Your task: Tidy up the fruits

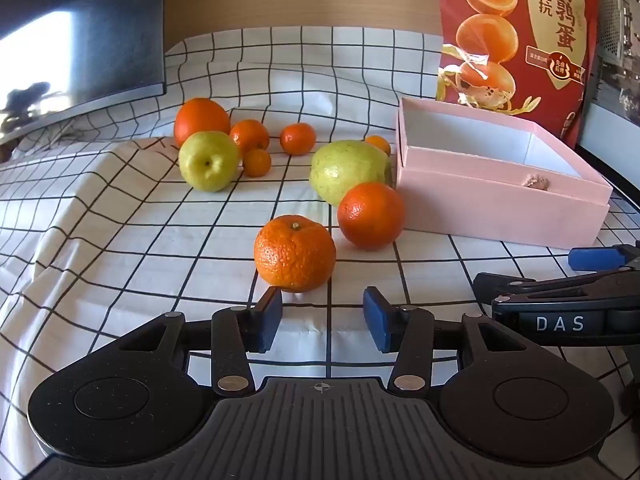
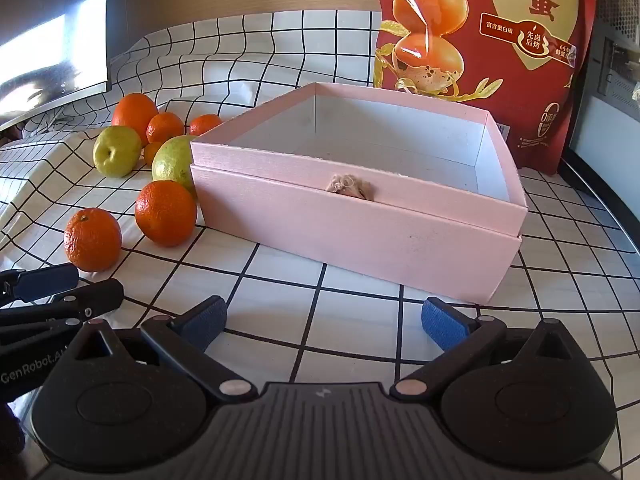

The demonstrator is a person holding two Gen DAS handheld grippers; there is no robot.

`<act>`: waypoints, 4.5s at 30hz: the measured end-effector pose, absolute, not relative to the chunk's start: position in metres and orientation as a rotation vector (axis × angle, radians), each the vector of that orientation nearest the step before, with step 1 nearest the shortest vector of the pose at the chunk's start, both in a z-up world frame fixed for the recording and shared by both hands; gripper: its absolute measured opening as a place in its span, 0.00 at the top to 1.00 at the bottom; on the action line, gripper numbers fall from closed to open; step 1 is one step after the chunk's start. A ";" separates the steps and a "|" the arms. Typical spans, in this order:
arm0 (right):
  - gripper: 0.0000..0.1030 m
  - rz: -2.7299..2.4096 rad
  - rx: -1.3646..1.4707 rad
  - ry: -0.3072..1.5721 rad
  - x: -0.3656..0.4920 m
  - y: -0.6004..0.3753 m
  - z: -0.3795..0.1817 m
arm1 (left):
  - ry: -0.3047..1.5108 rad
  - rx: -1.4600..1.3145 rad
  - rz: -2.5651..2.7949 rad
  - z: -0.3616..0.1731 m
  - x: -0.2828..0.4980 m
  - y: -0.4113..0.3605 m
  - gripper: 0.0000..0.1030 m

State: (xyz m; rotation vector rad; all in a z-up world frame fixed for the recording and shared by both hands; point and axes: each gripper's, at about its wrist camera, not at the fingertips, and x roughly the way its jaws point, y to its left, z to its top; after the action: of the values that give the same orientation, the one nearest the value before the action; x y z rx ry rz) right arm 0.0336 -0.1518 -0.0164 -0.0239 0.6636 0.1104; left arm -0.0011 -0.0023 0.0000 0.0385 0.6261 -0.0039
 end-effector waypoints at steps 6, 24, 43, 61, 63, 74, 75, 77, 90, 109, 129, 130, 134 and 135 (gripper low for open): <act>0.00 0.117 -0.024 0.664 0.033 -0.151 -0.016 | 0.630 0.029 -0.011 -0.001 0.004 0.000 0.51; 0.00 0.132 -0.036 0.664 0.034 -0.149 -0.016 | 0.631 0.004 -0.008 0.002 -0.002 0.002 0.51; 0.00 0.132 -0.036 0.664 0.034 -0.149 -0.016 | 0.630 0.006 -0.006 0.001 -0.002 0.001 0.51; 0.00 0.132 -0.036 0.664 0.034 -0.149 -0.017 | 0.629 0.006 -0.005 0.001 -0.003 0.001 0.51; 0.00 0.132 -0.036 0.664 0.034 -0.149 -0.017 | 0.629 0.006 -0.005 0.001 -0.003 0.001 0.51; 0.00 0.132 -0.036 0.664 0.034 -0.149 -0.016 | 0.629 0.006 -0.005 0.001 -0.003 0.001 0.51; 0.00 0.132 -0.036 0.664 0.034 -0.149 -0.016 | 0.629 0.006 -0.005 0.001 -0.003 0.001 0.51; 0.00 0.132 -0.036 0.664 0.034 -0.149 -0.016 | 0.629 0.006 -0.005 0.001 -0.003 0.001 0.51; 0.00 0.132 -0.036 0.664 0.033 -0.149 -0.016 | 0.629 0.005 -0.006 0.001 -0.003 0.000 0.51; 0.00 -0.041 0.048 0.974 0.060 -0.138 0.001 | 0.742 -0.160 -0.242 0.082 0.052 0.137 0.55; 0.17 0.053 -0.091 0.767 0.019 -0.057 0.062 | 0.846 -0.012 -0.498 0.069 0.068 0.115 0.57; 0.17 0.066 -0.079 0.770 0.017 -0.058 0.060 | 0.845 0.019 -0.480 0.066 0.066 0.105 0.58; 0.17 0.072 -0.081 0.778 0.004 -0.060 0.054 | 0.843 0.058 -0.471 0.061 0.065 0.084 0.58; 0.17 0.064 -0.089 0.776 -0.002 -0.063 0.053 | 0.855 0.059 -0.478 0.060 0.066 0.080 0.58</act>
State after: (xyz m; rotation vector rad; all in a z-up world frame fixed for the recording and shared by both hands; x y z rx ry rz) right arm -0.0015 -0.0635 0.0532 -0.0892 0.7761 0.0636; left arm 0.0659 0.0804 0.0598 0.0587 0.8551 -0.4785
